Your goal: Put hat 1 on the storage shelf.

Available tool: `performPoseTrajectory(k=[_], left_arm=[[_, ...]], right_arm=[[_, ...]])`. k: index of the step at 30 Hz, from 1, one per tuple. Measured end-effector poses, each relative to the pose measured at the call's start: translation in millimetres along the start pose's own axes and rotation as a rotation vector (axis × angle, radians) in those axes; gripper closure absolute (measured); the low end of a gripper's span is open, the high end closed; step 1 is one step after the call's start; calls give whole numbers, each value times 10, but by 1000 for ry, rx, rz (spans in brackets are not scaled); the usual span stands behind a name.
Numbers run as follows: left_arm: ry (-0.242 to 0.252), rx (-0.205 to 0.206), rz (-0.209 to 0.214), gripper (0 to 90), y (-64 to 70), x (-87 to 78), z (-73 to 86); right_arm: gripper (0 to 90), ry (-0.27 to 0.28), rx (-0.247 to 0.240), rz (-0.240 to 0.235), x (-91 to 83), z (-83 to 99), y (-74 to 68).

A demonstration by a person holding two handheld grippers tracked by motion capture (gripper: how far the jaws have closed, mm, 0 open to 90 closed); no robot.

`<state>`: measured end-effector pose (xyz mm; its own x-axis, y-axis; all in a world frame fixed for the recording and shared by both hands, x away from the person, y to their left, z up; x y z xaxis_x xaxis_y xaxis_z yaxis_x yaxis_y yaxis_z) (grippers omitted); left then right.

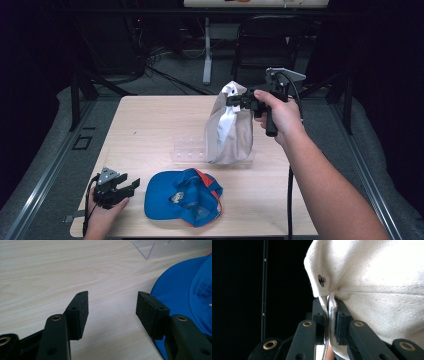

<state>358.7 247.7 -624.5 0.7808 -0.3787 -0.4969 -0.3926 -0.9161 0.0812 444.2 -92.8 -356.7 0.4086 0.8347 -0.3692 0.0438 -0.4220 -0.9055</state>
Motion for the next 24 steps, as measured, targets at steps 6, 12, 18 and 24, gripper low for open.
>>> performPoseTrajectory(k=[6,12,18,24], left_arm=[[29,4,8,437,47,-44,-55],[52,22,28,436,137,-59,-115],[88,87,60,436,301,-91,-255],[124,118,121,436,577,-65,-454]], right_arm=[[818,7,4,13,93,-96,14],[818,17,22,17,221,-173,43],[818,17,28,30,291,-197,87],[818,27,35,36,348,-241,125]])
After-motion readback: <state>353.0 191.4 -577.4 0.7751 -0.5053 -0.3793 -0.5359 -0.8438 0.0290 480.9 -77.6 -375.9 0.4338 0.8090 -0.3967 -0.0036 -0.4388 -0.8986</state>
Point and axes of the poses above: each handheld gripper's, and its own axes: x roughly forward along the jaws, z roughly out of its underside, y roughly to its right, the point moved 10 cm from there along x, roughly forward along the jaws, and after that the axes turned 10 degrees about y, right-handed, at the moved point
